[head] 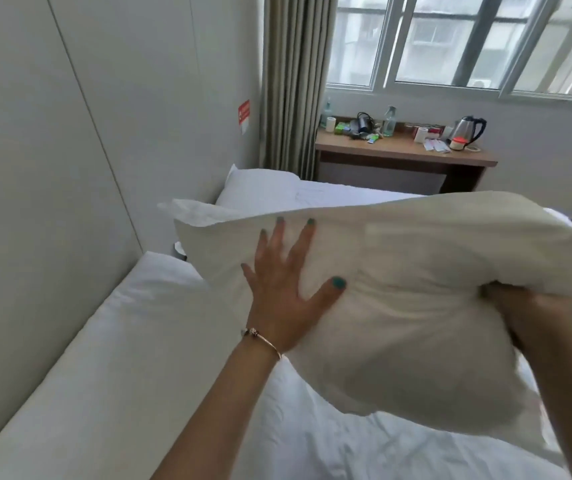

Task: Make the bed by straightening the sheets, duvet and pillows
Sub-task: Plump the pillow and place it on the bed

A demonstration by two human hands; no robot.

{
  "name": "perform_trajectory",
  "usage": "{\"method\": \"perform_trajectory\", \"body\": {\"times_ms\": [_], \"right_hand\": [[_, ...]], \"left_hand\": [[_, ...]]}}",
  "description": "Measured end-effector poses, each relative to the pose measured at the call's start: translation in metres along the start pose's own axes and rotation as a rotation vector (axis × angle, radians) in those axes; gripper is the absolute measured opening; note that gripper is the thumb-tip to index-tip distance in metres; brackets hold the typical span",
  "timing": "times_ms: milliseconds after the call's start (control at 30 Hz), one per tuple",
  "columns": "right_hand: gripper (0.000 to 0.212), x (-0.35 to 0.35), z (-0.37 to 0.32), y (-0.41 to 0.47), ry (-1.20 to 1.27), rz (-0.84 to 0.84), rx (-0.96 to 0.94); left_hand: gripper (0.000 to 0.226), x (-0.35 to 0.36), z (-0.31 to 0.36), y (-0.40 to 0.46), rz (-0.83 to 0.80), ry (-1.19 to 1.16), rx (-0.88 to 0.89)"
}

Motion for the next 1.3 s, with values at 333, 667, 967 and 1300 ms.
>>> {"method": "perform_trajectory", "body": {"times_ms": [333, 667, 967, 1300], "right_hand": [[0.044, -0.174, 0.257, -0.146, -0.300, -0.253, 0.585], [0.063, -0.114, 0.343, -0.229, -0.860, -0.902, 0.486], [0.062, -0.059, 0.355, -0.243, -0.981, -0.786, 0.534], [0.051, 0.144, 0.326, -0.086, -0.797, -0.722, 0.300]], "left_hand": [[0.088, 0.332, -0.039, -0.172, -0.941, 0.842, -0.032], [0.075, 0.331, -0.072, -0.236, -0.758, 0.789, -0.371], [0.082, 0.315, -0.113, -0.221, -0.752, 0.903, -0.223], [0.058, 0.316, -0.170, -0.056, -0.744, 1.010, -0.165]]}}
Point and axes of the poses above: each hand's wrist, its own y-axis towards the middle knuckle, its own x-axis out of the palm, z = x × y, the point moved 10 cm from there along y, towards the middle knuckle, and after that the axes turned 6 degrees about -y, right-handed, at the moved point
